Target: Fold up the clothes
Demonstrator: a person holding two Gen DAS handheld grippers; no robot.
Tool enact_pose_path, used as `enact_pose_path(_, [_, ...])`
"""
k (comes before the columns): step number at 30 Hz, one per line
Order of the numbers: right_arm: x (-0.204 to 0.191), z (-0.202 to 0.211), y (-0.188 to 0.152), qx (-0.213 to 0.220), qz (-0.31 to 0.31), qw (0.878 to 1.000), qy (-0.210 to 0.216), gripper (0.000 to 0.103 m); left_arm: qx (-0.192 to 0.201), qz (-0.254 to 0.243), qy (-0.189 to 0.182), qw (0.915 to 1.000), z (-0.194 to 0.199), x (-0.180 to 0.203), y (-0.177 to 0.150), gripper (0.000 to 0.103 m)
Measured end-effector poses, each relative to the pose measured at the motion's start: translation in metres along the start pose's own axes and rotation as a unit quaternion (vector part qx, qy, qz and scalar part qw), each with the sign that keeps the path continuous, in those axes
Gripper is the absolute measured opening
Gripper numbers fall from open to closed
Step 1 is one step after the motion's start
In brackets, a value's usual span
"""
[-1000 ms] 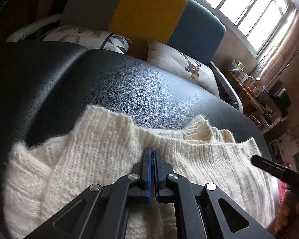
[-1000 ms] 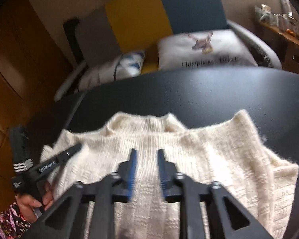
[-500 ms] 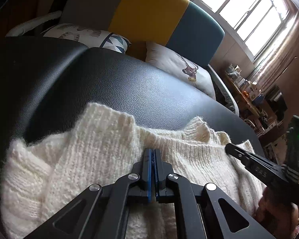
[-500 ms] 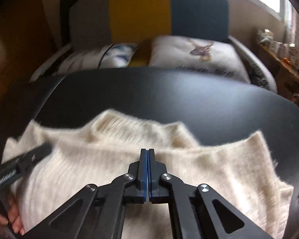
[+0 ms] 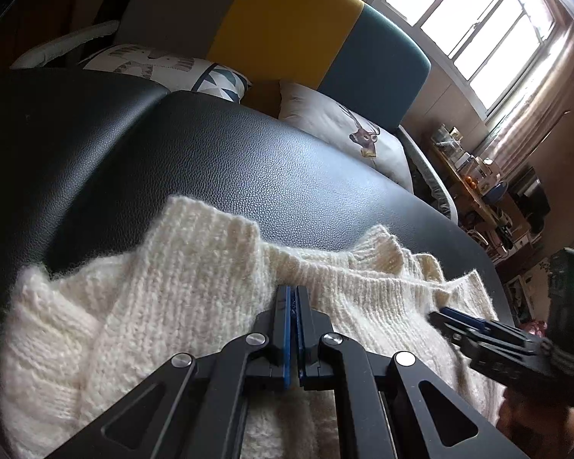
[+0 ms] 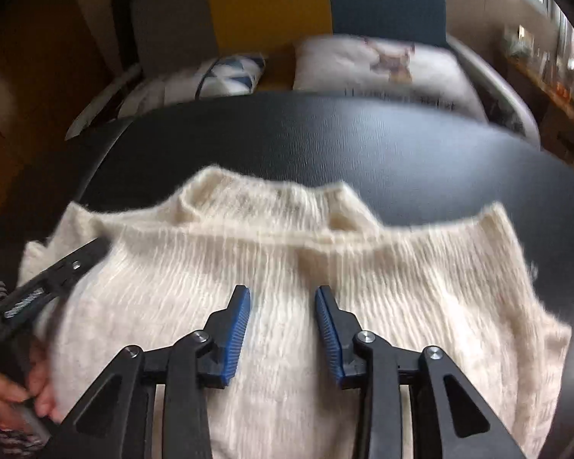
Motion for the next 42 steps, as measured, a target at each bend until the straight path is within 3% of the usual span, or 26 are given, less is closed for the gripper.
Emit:
enact_pose_path(1, [-0.001, -0.002, 0.0, 0.008, 0.002, 1.0, -0.006, 0.028, 0.0, 0.0, 0.0, 1.0, 0.0, 0.0, 0.0, 0.006])
enact_pose_path(3, [-0.002, -0.003, 0.001, 0.029, 0.009, 0.999, -0.018, 0.013, 0.001, 0.0, 0.0, 1.0, -0.001, -0.001, 0.0, 0.005])
enact_pose_path(6, [0.001, -0.001, 0.006, 0.041, 0.01, 0.999, -0.019, 0.004, 0.002, 0.001, -0.002, 1.0, -0.001, -0.001, 0.001, 0.005])
enact_pose_path(14, [0.006, -0.017, 0.018, 0.049, 0.022, 0.998, -0.012, 0.004, 0.004, 0.003, -0.005, 1.0, 0.0, 0.0, 0.0, 0.005])
enact_pose_path(16, [0.009, -0.01, 0.017, 0.047, 0.023, 0.999, 0.01, 0.009, 0.004, 0.004, -0.006, 1.0, 0.0, 0.0, 0.0, 0.005])
enact_pose_path(18, [0.03, 0.014, 0.025, 0.079, -0.014, 0.996, 0.039, 0.013, 0.004, 0.004, -0.008, 1.0, 0.0, 0.0, 0.0, 0.005])
enact_pose_path(21, [0.079, 0.049, 0.028, 0.135, -0.085, 0.986, 0.037, 0.014, 0.004, 0.005, -0.008, 0.9999, 0.0, 0.0, 0.0, 0.005])
enact_pose_path(25, [0.094, 0.03, 0.01, 0.077, -0.073, 0.993, 0.043, 0.006, 0.004, 0.005, -0.008, 0.9999, 0.0, 0.0, 0.001, 0.005])
enact_pose_path(28, [0.083, 0.012, 0.003, 0.057, -0.042, 0.996, 0.055, 0.006, 0.004, 0.004, -0.007, 1.0, -0.001, 0.0, 0.001, 0.005])
enact_pose_path(31, [0.082, -0.005, 0.004, 0.045, -0.036, 0.997, 0.041, 0.003, 0.004, 0.004, -0.007, 1.0, -0.001, 0.0, 0.001, 0.005])
enact_pose_path(37, [0.112, -0.021, 0.022, 0.058, -0.07, 0.996, 0.02, 0.001, 0.005, 0.004, -0.008, 1.0, -0.001, 0.0, 0.0, 0.005])
enact_pose_path(42, [0.142, -0.006, 0.027, 0.094, -0.126, 0.985, 0.065, 0.005, 0.005, 0.005, -0.009, 0.9999, -0.001, 0.0, 0.001, 0.005])
Point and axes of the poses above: each gripper's, at about its wrist camera, not at the fingertips, and z roughly against the way its jaws point, x to its right, y to its top, the point moved 7 cm from there along -z, roughly the way its jaws point, and after that the axes turned 3 degrees about -y, right-handed, at the moved point
